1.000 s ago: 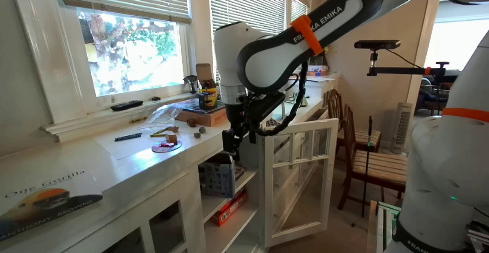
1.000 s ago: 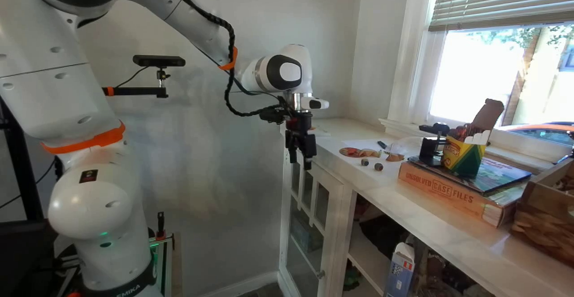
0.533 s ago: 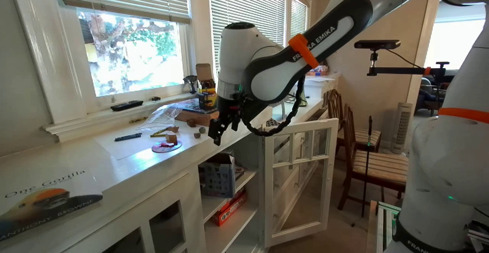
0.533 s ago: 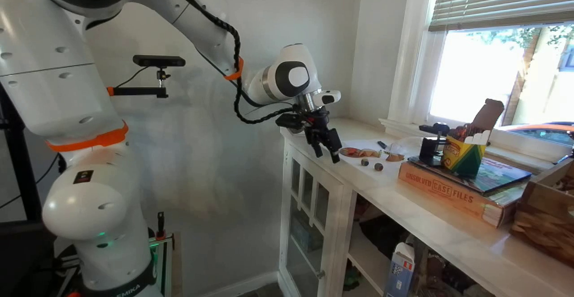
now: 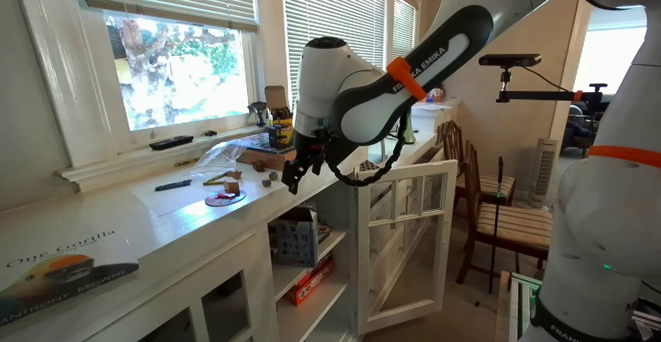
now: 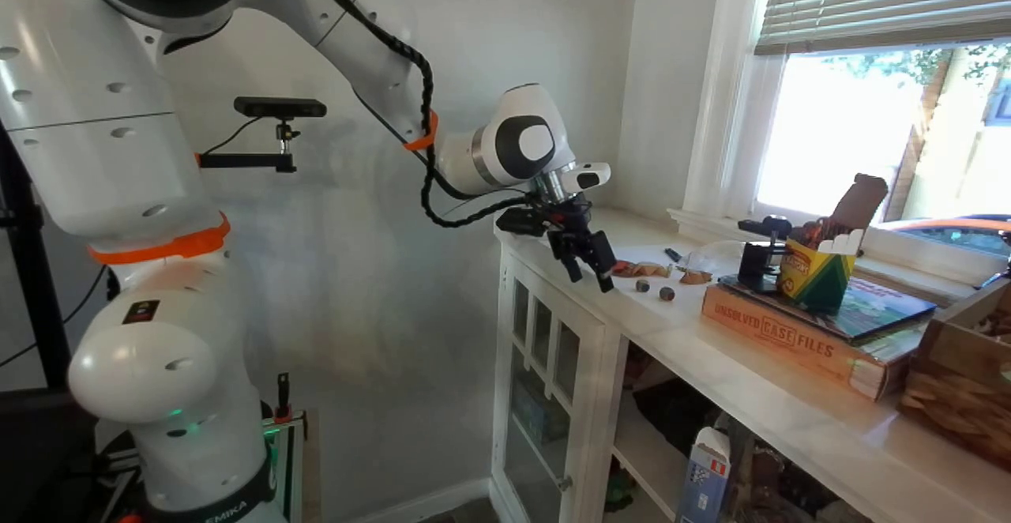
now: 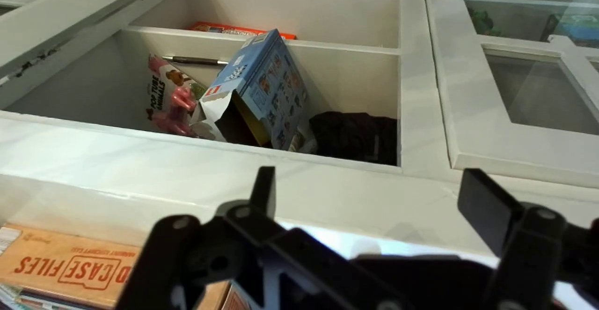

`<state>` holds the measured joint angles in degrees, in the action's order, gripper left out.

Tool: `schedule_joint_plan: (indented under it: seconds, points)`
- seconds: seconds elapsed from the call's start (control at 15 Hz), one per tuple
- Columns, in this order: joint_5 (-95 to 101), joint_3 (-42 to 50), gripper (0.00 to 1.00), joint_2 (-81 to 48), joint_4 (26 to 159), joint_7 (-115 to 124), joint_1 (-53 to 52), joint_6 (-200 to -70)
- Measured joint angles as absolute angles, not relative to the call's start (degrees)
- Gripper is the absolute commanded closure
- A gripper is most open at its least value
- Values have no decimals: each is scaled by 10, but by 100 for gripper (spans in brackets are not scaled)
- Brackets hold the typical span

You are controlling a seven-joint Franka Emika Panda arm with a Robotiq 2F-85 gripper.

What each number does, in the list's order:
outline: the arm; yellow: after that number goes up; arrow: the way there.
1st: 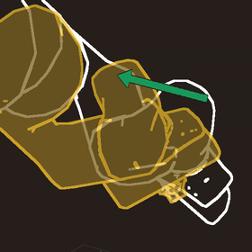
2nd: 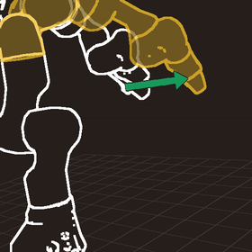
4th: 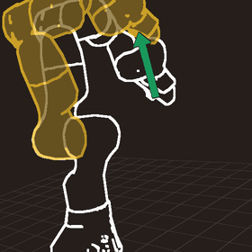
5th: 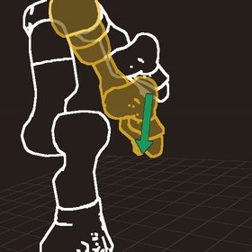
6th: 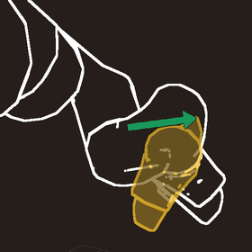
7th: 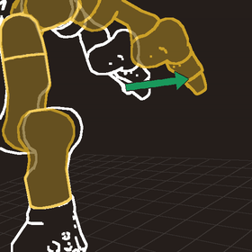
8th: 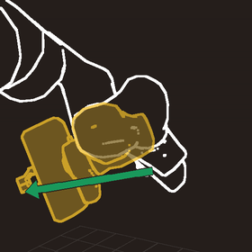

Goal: Move the stones on the counter

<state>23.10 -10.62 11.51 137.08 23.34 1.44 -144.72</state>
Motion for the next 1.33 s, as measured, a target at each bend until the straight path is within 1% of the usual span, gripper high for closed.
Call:
schedule_joint_plan:
  seconds: [0.53,1.33]
  points:
    - [259,-88,0,100,1367,280,54,-1570]
    - [247,-93,0,-12,1315,277,52,-1666]
